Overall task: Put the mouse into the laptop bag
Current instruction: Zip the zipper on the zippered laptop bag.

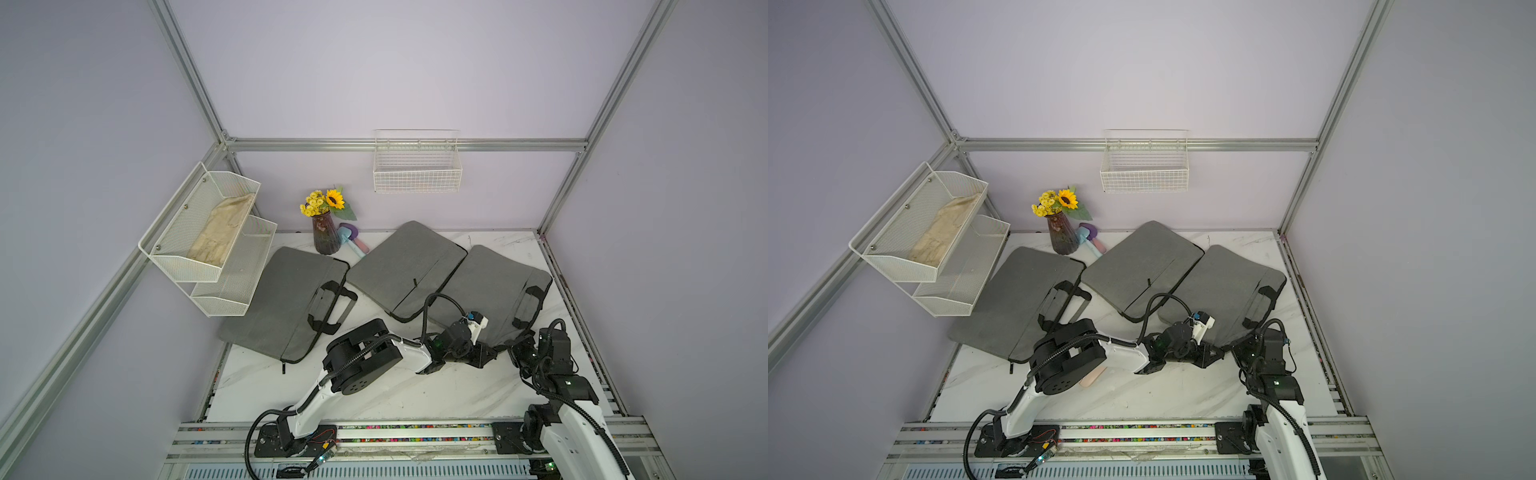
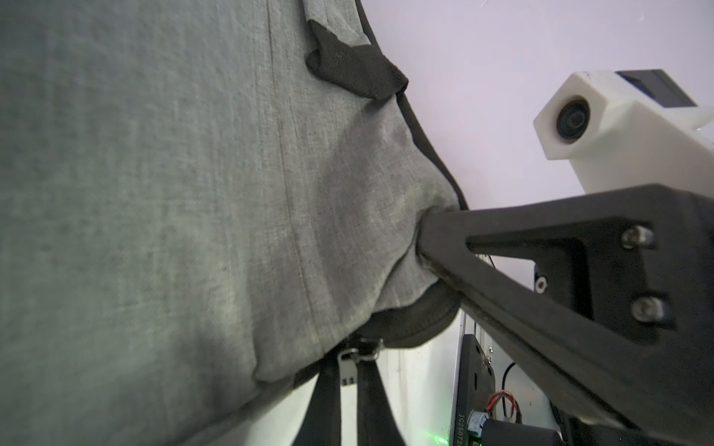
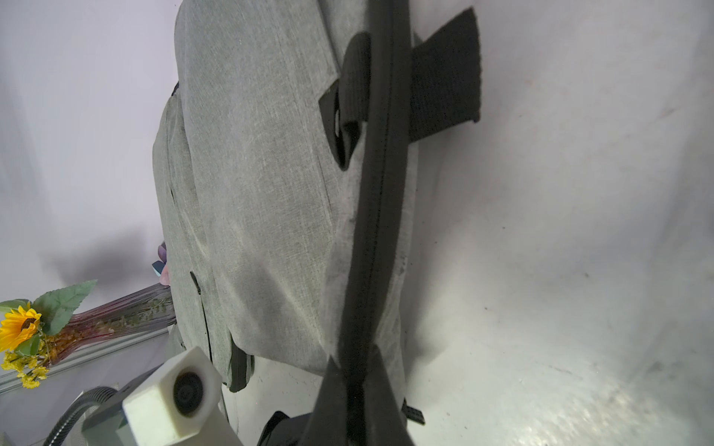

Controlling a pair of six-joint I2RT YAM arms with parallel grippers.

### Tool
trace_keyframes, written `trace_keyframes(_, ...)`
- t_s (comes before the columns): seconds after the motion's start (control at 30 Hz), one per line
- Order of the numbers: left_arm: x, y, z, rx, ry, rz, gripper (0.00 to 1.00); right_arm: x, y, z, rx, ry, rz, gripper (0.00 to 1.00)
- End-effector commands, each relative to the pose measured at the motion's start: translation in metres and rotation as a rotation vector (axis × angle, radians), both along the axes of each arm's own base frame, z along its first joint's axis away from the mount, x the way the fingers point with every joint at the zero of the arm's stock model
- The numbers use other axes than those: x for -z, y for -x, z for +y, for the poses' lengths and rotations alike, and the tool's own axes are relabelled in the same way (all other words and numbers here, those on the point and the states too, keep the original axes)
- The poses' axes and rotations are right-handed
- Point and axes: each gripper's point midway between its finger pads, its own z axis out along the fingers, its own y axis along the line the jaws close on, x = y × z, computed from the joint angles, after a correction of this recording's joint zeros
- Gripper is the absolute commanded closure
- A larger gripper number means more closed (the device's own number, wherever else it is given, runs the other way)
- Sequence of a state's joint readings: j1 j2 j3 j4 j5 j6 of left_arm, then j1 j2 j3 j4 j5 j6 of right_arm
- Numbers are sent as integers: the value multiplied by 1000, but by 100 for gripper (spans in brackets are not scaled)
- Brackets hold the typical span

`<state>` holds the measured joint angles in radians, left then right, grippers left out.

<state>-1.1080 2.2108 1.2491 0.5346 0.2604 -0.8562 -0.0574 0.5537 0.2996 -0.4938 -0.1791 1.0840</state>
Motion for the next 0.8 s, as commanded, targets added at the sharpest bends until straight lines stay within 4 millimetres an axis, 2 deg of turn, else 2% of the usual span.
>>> trace_keyframes(0.0,-8,-19,15,-105,-106,-51,99,-14,-10,12,-54,-45,-71,100)
trace_keyframes(0.17,6,-19,43,-155,-251,-46,100,-14,-9,9,-33,-36,-65,100)
trace_keyframes(0.5,55,-2,95,-190,-526,57,100,-16,-7,0,11,-6,-75,100)
trace_keyframes(0.63,63,-9,106,-212,-576,59,100,-12,-4,-1,15,-3,-56,100)
trace_keyframes(0.73,62,-12,102,-185,-555,75,100,-10,-2,-4,28,7,-47,100)
trace_keyframes(0.77,59,-11,99,-169,-543,72,92,-10,-3,-6,38,19,-43,100)
